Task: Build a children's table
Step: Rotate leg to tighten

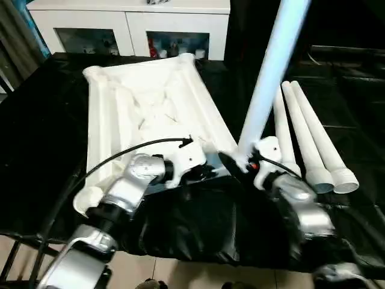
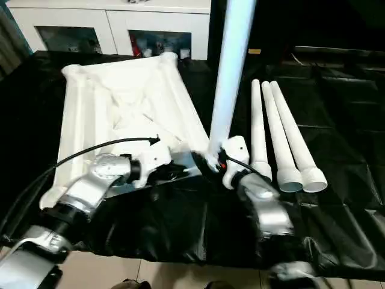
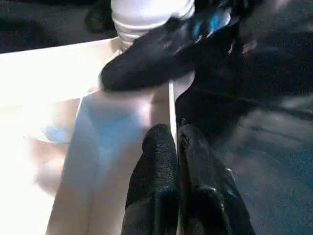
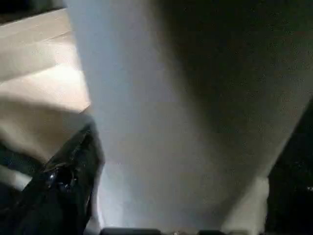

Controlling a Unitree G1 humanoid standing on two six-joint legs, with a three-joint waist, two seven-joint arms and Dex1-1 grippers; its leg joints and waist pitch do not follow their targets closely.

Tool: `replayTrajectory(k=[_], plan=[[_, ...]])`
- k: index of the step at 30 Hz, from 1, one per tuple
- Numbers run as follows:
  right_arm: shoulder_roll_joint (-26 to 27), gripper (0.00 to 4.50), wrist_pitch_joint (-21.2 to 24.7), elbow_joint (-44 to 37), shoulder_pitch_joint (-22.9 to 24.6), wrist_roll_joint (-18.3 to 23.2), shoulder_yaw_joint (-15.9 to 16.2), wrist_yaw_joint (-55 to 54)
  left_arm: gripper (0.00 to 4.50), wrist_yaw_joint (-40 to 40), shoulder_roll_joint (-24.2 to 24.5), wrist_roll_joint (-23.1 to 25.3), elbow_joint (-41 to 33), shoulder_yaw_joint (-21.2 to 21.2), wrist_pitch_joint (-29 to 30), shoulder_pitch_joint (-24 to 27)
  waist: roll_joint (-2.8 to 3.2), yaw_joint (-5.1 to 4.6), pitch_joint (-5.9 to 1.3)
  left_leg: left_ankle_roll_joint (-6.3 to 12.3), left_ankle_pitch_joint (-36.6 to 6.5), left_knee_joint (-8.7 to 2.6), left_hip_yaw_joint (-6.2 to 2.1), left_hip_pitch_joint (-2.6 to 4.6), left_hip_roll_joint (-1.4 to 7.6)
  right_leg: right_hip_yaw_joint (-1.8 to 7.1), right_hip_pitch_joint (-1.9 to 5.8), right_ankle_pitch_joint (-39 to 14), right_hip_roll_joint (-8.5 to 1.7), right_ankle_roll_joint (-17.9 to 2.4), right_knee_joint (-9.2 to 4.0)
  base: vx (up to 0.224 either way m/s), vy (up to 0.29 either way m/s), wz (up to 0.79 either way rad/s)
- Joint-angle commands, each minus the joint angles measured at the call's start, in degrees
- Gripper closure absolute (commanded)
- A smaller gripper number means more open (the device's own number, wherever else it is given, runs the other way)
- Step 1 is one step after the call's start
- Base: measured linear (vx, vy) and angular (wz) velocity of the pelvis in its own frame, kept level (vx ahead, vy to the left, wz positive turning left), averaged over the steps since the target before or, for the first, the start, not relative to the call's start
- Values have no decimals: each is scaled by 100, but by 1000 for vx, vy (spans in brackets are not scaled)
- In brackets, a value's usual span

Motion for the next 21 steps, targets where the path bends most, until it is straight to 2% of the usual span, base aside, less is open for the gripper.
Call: replayTrajectory(k=[1, 8, 13, 14, 21], plan=[[-93, 31, 113, -87, 91, 2, 135, 348, 450, -419, 52, -27, 53, -274, -95, 161, -60, 6, -279, 560, -968, -371, -165, 53, 385, 253, 249, -688, -496, -1499, -396, 0, 0, 0], [-526, 31, 219, -521, 343, 259, 287, 1311, 450, -921, 306, -138, 8, -289, -225, 175, -56, 42, -291, 604, -893, -360, -156, 57, 403, 239, 255, -522, -494, -1571, -372, 0, 0, 0], [-902, 82, 242, -941, 566, 401, 544, 2121, 450, -1397, 504, -193, 35, -343, -415, 191, -52, 77, -295, 634, -862, -349, -151, 54, 409, 227, 274, -451, -489, -1575, -363, 0, 0, 0], [-951, 82, 272, -980, 587, 407, 581, 2236, 450, -1492, 538, -206, 50, -367, -461, 189, -44, 101, -295, 649, -866, -348, -140, 65, 421, 224, 250, -433, -495, -1584, -359, 0, 0, 0], [-1117, 139, 348, -1083, 620, 414, 728, 2686, 450, -1915, 686, -241, 114, -455, -571, 177, -49, 117, -301, 540, -909, -357, -148, 64, 432, 208, 253, -619, -508, -1584, -361, 0, 0, 0]])
